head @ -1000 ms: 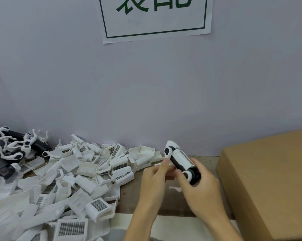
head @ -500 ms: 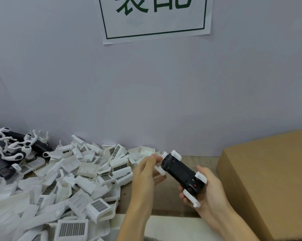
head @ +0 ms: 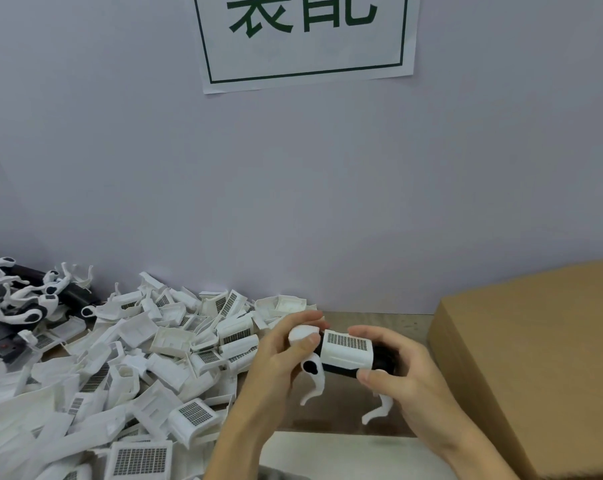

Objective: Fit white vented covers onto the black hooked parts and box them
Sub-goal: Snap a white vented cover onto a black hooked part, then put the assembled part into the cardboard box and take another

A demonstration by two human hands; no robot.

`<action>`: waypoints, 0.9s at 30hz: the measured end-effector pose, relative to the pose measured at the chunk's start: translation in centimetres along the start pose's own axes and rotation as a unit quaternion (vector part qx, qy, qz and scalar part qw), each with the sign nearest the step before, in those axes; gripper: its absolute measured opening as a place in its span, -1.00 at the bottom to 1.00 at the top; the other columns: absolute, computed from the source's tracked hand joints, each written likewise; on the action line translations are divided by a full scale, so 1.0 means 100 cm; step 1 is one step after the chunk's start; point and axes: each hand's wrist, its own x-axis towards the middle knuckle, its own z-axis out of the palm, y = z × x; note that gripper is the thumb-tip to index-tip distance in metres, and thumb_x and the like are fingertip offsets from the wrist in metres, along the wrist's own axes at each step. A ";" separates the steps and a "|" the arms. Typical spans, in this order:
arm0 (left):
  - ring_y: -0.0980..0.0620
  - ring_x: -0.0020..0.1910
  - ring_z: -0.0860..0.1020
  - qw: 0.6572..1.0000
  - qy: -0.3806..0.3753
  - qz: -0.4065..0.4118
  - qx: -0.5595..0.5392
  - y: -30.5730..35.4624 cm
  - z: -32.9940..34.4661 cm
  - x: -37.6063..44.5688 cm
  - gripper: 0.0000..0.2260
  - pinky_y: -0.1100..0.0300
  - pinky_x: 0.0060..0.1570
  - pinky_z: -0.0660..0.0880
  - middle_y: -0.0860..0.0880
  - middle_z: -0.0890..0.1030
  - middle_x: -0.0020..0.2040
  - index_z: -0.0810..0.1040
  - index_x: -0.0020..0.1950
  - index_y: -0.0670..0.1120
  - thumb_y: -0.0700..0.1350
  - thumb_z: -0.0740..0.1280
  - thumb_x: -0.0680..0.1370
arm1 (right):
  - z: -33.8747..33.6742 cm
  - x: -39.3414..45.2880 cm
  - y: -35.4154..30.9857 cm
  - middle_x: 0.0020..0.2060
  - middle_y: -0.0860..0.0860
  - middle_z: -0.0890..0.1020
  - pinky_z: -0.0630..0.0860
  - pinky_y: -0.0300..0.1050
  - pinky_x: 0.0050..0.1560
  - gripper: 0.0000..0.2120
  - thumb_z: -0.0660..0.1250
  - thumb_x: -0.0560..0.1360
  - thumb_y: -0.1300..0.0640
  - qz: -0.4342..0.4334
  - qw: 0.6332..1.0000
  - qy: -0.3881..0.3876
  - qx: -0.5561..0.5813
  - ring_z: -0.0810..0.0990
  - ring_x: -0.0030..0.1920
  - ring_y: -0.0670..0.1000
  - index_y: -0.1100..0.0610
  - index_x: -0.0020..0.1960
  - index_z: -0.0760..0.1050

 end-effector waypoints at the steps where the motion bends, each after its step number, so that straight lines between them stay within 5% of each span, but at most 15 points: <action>1: -0.11 0.13 0.63 1.000 -0.017 0.006 -0.001 -0.001 -0.002 0.000 -0.67 0.14 -0.01 0.54 -0.13 0.65 0.19 0.66 0.16 -0.01 -0.06 0.47 0.40 | -0.001 0.000 -0.001 0.05 -0.08 0.69 0.57 -0.22 -0.05 -0.55 0.48 0.25 0.12 -0.003 1.000 0.001 -0.007 0.64 0.07 -0.07 -0.18 0.10 0.64; 5: -0.14 -0.03 0.62 0.999 0.007 0.035 -0.001 0.001 -0.006 0.003 -0.72 0.13 -0.13 0.55 -0.18 0.68 0.07 0.67 0.08 -0.06 -0.01 0.48 0.42 | 0.000 0.000 -0.011 0.08 -0.11 0.67 0.58 -0.18 0.00 -0.63 0.50 0.35 0.09 -0.002 0.999 0.001 -0.034 0.62 0.11 -0.10 -0.16 0.13 0.62; 8: -0.11 -0.23 0.56 0.997 0.076 0.022 0.020 -0.001 -0.007 0.006 -0.75 0.13 -0.29 0.47 -0.16 0.64 -0.21 0.70 -0.10 -0.09 0.06 0.53 0.37 | 0.002 0.001 -0.019 0.11 -0.27 0.54 0.46 -0.24 0.19 -0.71 0.47 0.46 -0.01 -0.008 0.966 0.012 -0.259 0.49 0.17 -0.21 -0.16 0.16 0.55; 10: -0.10 -0.30 0.54 0.994 0.105 0.004 0.034 -0.002 -0.008 0.008 -0.71 0.12 -0.35 0.46 -0.13 0.61 -0.29 0.70 -0.18 -0.10 0.12 0.44 0.36 | 0.005 -0.002 -0.028 0.07 -0.24 0.50 0.47 -0.26 0.08 -0.68 0.44 0.43 -0.07 0.016 0.939 -0.033 -0.341 0.50 0.05 -0.22 -0.20 0.16 0.53; 12: -0.14 -0.33 0.49 0.993 0.109 -0.002 0.040 -0.001 -0.008 0.009 -0.65 0.04 -0.32 0.47 -0.17 0.55 -0.34 0.69 -0.21 -0.14 0.16 0.44 0.35 | 0.007 -0.005 -0.037 -0.10 -0.15 0.53 0.49 -0.24 -0.20 -0.88 0.41 0.38 -0.06 0.041 0.928 -0.070 -0.365 0.52 -0.23 -0.16 -0.19 -0.10 0.52; 14: -0.17 -0.36 0.52 0.996 0.078 -0.013 0.042 0.001 -0.007 0.007 -0.60 0.01 -0.34 0.54 -0.19 0.57 -0.32 0.69 -0.18 -0.16 0.20 0.44 0.35 | 0.003 -0.006 -0.043 -0.20 -0.09 0.54 0.46 -0.20 -0.35 -0.86 0.41 0.38 -0.01 0.067 0.911 -0.098 -0.394 0.52 -0.37 -0.06 -0.03 -0.23 0.46; 19: -0.16 -0.27 0.69 0.993 0.007 -0.040 -0.115 0.000 -0.003 0.004 -0.61 0.05 -0.37 0.63 -0.24 0.70 -0.05 0.73 -0.05 -0.10 0.15 0.25 0.53 | -0.025 -0.014 -0.069 -0.23 0.00 0.73 0.63 -0.20 -0.31 -0.92 0.43 0.47 0.17 0.134 0.968 -0.142 -0.158 0.71 -0.32 0.02 0.08 -0.04 0.58; 24: -0.13 -0.23 0.67 0.992 -0.001 -0.061 -0.108 -0.008 0.003 0.004 -0.56 0.07 -0.29 0.60 -0.27 0.67 -0.02 0.60 0.20 -0.19 0.09 0.22 0.51 | -0.066 -0.017 -0.095 -0.07 0.20 0.70 0.65 -0.08 -0.27 -0.85 0.38 0.56 0.17 0.038 0.989 0.097 0.103 0.71 -0.28 0.13 0.23 0.07 0.59; 27: -0.12 -0.25 0.66 0.995 0.002 -0.066 -0.070 -0.012 0.008 0.006 -0.56 0.03 -0.23 0.53 -0.26 0.67 -0.05 0.59 0.19 -0.19 0.07 0.20 0.49 | -0.108 -0.026 -0.112 0.03 0.18 0.67 0.66 -0.07 -0.14 -0.81 0.24 0.65 0.08 -0.087 0.907 0.318 0.262 0.73 -0.16 0.13 0.19 0.08 0.53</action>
